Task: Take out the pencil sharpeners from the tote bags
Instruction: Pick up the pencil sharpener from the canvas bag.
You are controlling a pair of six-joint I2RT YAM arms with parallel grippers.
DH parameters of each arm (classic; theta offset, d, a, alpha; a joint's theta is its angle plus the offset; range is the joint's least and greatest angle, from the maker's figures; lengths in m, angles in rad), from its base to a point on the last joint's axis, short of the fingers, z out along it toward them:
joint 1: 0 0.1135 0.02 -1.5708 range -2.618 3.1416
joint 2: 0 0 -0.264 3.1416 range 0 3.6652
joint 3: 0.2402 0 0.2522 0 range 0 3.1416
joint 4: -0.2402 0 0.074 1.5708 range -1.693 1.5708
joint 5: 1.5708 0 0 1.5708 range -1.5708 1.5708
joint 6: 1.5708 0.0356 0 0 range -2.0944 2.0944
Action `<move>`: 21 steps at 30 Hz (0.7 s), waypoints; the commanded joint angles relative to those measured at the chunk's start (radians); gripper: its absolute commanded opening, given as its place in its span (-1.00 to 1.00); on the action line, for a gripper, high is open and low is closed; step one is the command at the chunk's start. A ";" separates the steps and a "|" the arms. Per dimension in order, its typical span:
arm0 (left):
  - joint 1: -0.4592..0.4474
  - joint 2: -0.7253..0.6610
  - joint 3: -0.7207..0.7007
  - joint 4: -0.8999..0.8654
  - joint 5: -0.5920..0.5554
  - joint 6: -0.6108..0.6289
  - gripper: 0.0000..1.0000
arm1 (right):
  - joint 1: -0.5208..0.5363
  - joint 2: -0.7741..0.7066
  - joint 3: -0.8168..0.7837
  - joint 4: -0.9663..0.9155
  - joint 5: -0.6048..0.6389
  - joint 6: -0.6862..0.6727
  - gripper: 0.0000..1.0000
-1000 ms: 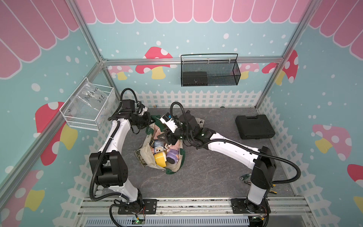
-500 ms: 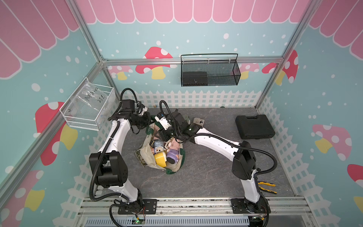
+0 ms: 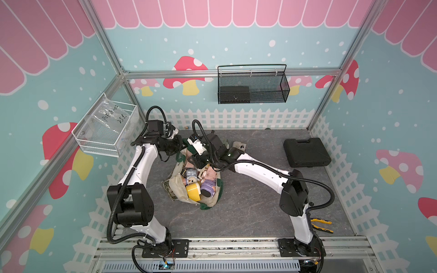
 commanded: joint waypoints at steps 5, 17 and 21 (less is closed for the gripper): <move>-0.018 -0.035 0.011 0.059 0.030 0.006 -1.00 | 0.003 -0.072 -0.022 -0.006 0.047 -0.036 -0.01; -0.019 -0.047 0.012 0.059 0.036 0.000 -1.00 | 0.009 -0.324 -0.285 0.037 -0.059 -0.210 0.00; -0.018 -0.050 0.010 0.062 0.038 0.001 -1.00 | 0.023 -0.400 -0.393 0.075 -0.145 -0.345 0.06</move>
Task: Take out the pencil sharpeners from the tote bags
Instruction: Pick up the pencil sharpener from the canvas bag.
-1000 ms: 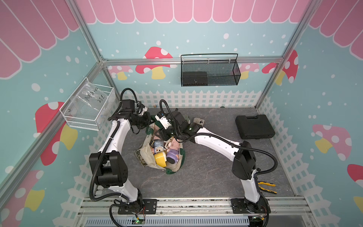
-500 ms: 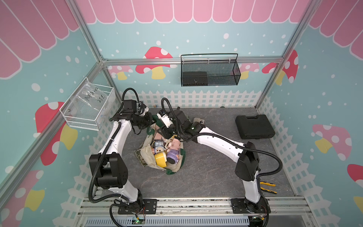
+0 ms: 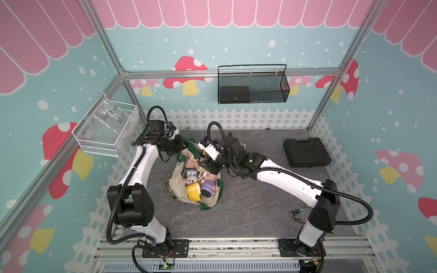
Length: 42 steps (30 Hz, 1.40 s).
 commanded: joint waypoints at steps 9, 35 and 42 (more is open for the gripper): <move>-0.008 -0.045 0.009 0.062 0.038 0.006 -1.00 | 0.055 0.004 -0.074 0.014 -0.180 -0.355 0.25; -0.004 -0.050 0.008 0.060 0.030 0.007 -1.00 | 0.053 0.478 0.357 -0.454 -0.290 -0.575 0.40; -0.003 -0.045 0.008 0.060 0.032 0.005 -1.00 | 0.057 0.509 0.371 -0.492 -0.326 -0.572 0.43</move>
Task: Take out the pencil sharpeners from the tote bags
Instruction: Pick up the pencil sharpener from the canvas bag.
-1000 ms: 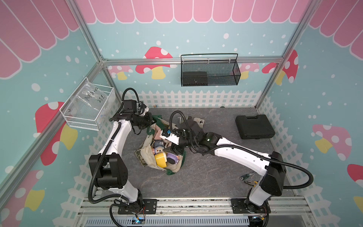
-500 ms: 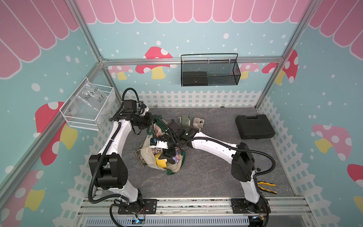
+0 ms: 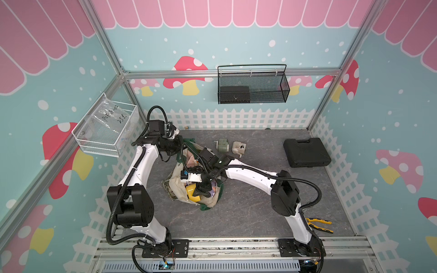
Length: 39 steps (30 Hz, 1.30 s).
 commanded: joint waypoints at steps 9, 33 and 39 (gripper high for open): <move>-0.002 -0.043 0.009 0.064 0.029 0.005 -1.00 | 0.035 -0.025 -0.072 -0.113 -0.077 -0.017 0.31; -0.002 -0.039 0.009 0.063 0.032 0.004 -1.00 | 0.080 0.025 -0.050 -0.200 0.006 0.038 0.27; -0.001 -0.038 0.008 0.064 0.032 0.004 -1.00 | 0.090 0.059 0.012 -0.201 0.013 0.057 0.17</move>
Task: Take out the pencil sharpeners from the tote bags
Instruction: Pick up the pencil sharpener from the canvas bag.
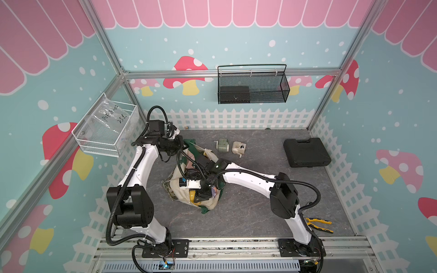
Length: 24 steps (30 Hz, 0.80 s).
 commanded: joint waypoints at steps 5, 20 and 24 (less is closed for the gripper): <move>-0.001 -0.034 0.009 0.075 0.013 0.004 -1.00 | 0.036 0.042 0.023 -0.106 -0.001 0.016 0.02; -0.001 -0.038 0.009 0.075 0.010 0.006 -1.00 | 0.035 -0.186 -0.027 -0.014 0.111 0.055 -0.26; -0.002 -0.038 0.009 0.075 0.011 0.005 -1.00 | 0.026 -0.262 -0.106 0.043 0.167 0.081 -0.27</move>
